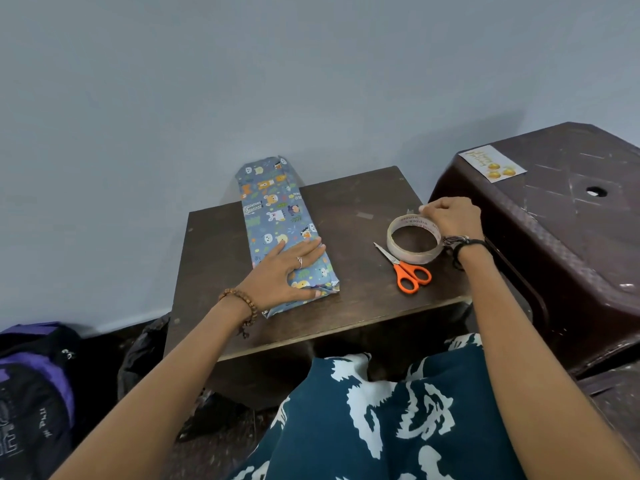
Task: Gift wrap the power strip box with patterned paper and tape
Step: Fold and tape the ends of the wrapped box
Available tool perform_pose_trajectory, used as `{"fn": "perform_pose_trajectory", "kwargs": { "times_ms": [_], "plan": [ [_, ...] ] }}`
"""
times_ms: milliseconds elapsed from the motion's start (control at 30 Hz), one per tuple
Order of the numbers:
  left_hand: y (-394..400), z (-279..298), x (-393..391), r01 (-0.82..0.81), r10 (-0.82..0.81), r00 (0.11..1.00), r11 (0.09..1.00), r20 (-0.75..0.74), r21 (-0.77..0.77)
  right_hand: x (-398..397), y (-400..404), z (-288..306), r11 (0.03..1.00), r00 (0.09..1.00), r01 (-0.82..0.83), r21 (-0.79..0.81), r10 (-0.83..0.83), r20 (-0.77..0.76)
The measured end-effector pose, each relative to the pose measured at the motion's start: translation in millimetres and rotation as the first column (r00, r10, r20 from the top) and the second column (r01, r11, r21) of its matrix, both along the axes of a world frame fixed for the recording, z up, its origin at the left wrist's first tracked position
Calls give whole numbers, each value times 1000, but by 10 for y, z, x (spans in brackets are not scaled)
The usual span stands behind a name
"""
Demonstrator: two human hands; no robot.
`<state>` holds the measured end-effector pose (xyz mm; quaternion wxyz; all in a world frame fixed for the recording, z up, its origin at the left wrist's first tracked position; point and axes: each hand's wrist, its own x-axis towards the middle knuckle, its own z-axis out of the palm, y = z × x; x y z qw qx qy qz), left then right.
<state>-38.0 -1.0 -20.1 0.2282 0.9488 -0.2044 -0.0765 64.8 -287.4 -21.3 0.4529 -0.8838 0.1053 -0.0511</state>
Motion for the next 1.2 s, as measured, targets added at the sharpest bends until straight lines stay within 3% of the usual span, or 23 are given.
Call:
{"fn": "perform_pose_trajectory", "kwargs": {
  "times_ms": [433,767,967,1100,1200],
  "plan": [
    [-32,35,-22,-28,28,1000,999,-1,-23,-23,233,-47,908,996,68,-414,-35,88],
    [-32,27,-12,-28,28,1000,1000,2,-7,-6,283,-138,873,982,126,-471,-44,182],
    [-26,20,-11,-31,31,999,999,-10,-18,-32,238,-98,932,956,164,-322,-70,285],
    [-30,57,-1,-20,19,998,1000,-62,-23,-158,247,-7,989,936,77,127,-116,334],
    [-25,96,-6,-16,12,994,999,-105,-35,-359,342,8,964,928,-5,264,-94,360]
  ]
}}
